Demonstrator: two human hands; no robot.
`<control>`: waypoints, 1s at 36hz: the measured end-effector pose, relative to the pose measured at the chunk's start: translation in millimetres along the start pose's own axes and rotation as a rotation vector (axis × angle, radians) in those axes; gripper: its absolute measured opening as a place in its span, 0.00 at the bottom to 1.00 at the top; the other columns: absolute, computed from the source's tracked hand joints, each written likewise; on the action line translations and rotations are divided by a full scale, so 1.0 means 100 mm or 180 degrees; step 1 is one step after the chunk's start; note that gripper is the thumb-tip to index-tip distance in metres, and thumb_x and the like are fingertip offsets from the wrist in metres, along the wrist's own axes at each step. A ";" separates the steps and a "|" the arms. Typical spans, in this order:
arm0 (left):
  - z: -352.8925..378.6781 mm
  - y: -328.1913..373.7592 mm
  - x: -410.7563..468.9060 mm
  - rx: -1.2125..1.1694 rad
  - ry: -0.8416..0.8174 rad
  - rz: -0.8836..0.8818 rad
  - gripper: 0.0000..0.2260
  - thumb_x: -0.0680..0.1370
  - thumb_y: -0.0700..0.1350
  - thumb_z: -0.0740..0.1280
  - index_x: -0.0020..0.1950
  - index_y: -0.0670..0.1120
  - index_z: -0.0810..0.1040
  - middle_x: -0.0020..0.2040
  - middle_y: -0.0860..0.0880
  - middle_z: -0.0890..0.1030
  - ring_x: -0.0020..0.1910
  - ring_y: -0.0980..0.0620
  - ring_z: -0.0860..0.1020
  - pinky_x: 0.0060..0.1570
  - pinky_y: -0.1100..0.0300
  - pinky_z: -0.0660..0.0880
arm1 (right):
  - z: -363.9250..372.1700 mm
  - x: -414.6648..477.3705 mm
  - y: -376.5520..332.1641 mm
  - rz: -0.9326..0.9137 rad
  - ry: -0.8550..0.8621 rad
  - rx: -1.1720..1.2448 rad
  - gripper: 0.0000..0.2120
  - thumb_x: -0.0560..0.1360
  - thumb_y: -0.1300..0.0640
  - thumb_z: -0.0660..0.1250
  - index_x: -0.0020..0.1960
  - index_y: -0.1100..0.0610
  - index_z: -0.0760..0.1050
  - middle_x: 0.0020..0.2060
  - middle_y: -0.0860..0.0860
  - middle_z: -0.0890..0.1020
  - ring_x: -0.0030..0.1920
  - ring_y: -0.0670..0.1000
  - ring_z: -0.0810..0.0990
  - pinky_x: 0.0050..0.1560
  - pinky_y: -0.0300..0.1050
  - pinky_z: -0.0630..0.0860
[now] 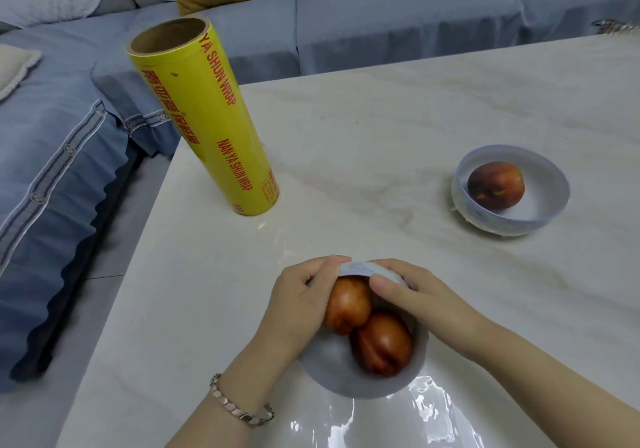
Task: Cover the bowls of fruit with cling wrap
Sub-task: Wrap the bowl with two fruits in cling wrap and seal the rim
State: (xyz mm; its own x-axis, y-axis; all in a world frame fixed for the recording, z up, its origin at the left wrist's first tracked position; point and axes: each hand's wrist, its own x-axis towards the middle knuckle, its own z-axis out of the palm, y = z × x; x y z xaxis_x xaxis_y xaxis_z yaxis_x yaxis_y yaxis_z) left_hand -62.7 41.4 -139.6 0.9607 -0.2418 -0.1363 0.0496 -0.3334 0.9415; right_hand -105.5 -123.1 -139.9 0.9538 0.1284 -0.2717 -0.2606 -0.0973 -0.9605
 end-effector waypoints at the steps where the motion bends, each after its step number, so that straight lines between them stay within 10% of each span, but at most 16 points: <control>1: 0.00 0.02 0.01 0.0009 0.0023 -0.0073 0.12 0.79 0.49 0.62 0.40 0.53 0.84 0.42 0.62 0.84 0.46 0.65 0.80 0.50 0.70 0.73 | -0.01 -0.01 0.01 0.0020 -0.0113 0.0274 0.21 0.67 0.42 0.65 0.55 0.52 0.78 0.52 0.47 0.83 0.54 0.42 0.80 0.53 0.35 0.74; 7: 0.11 0.08 0.06 0.0042 0.0239 -0.0686 0.21 0.77 0.56 0.61 0.38 0.41 0.81 0.36 0.48 0.78 0.38 0.52 0.76 0.45 0.57 0.75 | -0.09 -0.04 0.08 0.0446 -0.0412 0.1557 0.22 0.73 0.48 0.62 0.58 0.64 0.77 0.55 0.62 0.81 0.56 0.57 0.80 0.55 0.46 0.78; 13: 0.24 0.13 0.05 -0.0843 0.0660 -0.1223 0.17 0.79 0.52 0.60 0.36 0.47 0.81 0.36 0.50 0.82 0.38 0.52 0.80 0.36 0.62 0.74 | -0.18 0.05 0.11 0.0552 0.0346 0.1099 0.20 0.69 0.42 0.67 0.47 0.58 0.82 0.49 0.60 0.83 0.49 0.55 0.80 0.60 0.53 0.73; 22: -0.02 0.19 0.22 -0.0272 -0.0090 0.0107 0.16 0.78 0.35 0.58 0.52 0.56 0.75 0.53 0.56 0.78 0.55 0.61 0.75 0.50 0.77 0.70 | -0.23 0.18 -0.02 0.0037 0.0129 0.0530 0.12 0.68 0.47 0.68 0.42 0.56 0.80 0.41 0.48 0.83 0.44 0.44 0.79 0.53 0.43 0.73; 29: 0.05 0.14 0.22 0.0124 -0.0655 0.0272 0.12 0.80 0.48 0.60 0.44 0.57 0.82 0.46 0.60 0.83 0.51 0.62 0.79 0.53 0.70 0.71 | -0.28 0.18 -0.06 0.0000 -0.0177 -0.0032 0.21 0.68 0.47 0.63 0.58 0.53 0.76 0.54 0.50 0.82 0.54 0.43 0.80 0.56 0.37 0.75; 36: 0.07 0.07 0.18 0.0029 -0.0343 0.0276 0.22 0.72 0.61 0.60 0.44 0.44 0.81 0.42 0.48 0.83 0.45 0.54 0.79 0.52 0.53 0.75 | -0.54 0.11 -0.22 0.0052 0.0342 -0.0458 0.09 0.76 0.52 0.62 0.47 0.53 0.80 0.45 0.49 0.82 0.46 0.47 0.79 0.49 0.36 0.75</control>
State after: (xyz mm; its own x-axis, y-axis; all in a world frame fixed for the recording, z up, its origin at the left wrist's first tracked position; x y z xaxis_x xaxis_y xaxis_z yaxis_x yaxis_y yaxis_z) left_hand -46.6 28.6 -137.9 0.9264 -0.3664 -0.0874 -0.0352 -0.3151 0.9484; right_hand -81.1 -172.6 -118.7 0.9621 0.0204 -0.2718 -0.2593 -0.2396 -0.9356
